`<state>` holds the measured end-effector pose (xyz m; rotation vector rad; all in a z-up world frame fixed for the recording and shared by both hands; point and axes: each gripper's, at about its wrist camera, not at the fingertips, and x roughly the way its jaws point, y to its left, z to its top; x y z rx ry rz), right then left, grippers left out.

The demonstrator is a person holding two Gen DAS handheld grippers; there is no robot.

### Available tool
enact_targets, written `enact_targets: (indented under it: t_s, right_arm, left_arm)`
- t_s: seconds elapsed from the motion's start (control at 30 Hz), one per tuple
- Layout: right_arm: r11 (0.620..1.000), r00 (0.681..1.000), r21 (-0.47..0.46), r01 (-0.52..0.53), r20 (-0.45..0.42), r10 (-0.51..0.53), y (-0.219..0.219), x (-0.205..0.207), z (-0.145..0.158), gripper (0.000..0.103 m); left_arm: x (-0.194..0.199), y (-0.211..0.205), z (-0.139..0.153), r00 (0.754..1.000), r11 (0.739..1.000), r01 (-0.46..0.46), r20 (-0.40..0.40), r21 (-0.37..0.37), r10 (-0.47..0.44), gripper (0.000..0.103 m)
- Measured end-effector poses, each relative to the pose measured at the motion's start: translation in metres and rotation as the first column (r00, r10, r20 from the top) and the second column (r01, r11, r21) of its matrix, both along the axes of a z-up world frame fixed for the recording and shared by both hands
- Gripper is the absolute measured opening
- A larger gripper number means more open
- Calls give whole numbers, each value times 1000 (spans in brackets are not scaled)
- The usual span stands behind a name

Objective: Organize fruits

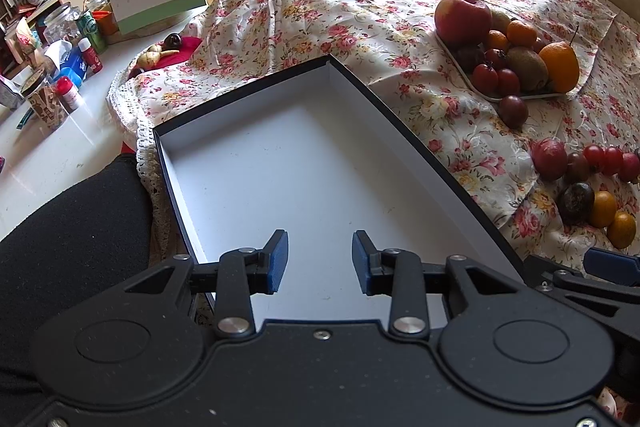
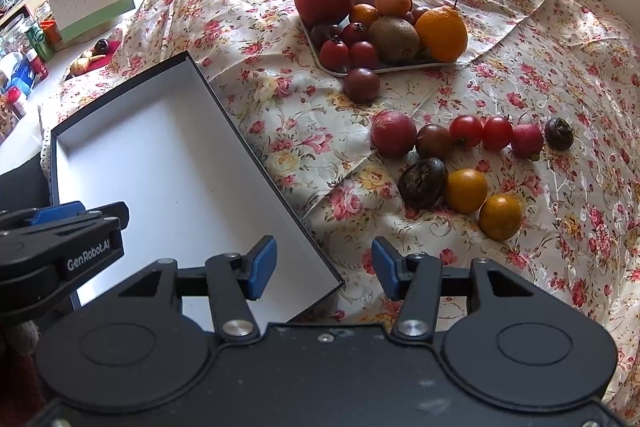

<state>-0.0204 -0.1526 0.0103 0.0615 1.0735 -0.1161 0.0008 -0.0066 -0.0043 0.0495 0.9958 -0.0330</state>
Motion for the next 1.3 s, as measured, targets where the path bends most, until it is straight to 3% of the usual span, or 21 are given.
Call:
enact_targets:
  t_s: [0.6,1.0,1.07,1.13,1.3]
  right_arm:
    - [1000,1000,11,-23,2,23,3,2,-2,54]
    - [985,994,154,-71,-74,83,-14,16,-5,55]
    - [991,996,122,-54,-67,63,-27,21,-1,57]
    - [995,999,95,-36,-36,40,-44,24,6,73]
    - [995,999,-102,17,-39,-21,-85,32,14,75]
  left_arm:
    - [0,-2,-5,1000,1000,9,-10,7,-9,43]
    - [3,-4,-7,998,1000,25,-57,12,-25,44]
    - [3,-5,-7,997,999,30,-65,13,-29,44]
    - [3,-6,-7,997,999,34,-72,17,-32,44]
    - [6,-17,-5,996,997,53,-78,49,-49,44]
